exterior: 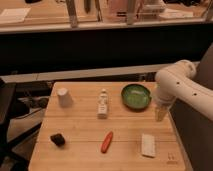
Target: Place the ceramic cup over the eraser
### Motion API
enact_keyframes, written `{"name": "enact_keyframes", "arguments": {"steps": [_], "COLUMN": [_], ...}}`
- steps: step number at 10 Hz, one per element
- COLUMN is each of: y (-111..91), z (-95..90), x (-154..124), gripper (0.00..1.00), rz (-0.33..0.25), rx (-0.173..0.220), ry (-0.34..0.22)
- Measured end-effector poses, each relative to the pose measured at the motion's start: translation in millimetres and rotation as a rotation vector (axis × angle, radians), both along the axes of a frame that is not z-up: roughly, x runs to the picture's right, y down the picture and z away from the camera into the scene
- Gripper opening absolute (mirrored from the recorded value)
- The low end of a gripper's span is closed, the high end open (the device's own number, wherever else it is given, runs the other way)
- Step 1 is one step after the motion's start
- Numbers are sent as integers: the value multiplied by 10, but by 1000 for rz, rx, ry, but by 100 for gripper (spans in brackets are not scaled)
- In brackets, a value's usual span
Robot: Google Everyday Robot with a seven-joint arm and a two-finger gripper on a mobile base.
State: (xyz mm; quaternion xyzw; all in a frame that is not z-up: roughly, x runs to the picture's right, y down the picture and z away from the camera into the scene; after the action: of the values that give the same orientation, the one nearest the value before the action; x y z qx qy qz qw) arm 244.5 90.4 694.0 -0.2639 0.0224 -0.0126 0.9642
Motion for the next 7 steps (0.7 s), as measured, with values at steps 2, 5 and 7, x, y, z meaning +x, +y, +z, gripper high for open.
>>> {"name": "enact_keyframes", "arguments": {"steps": [2, 5, 7], "y": [-74, -158, -236], "z": [46, 99, 149], "x": [-210, -379, -693], "gripper": [80, 80, 80], "rz": [-36, -80, -112], "rx": [15, 35, 50], "ry": [-7, -28, -47]}}
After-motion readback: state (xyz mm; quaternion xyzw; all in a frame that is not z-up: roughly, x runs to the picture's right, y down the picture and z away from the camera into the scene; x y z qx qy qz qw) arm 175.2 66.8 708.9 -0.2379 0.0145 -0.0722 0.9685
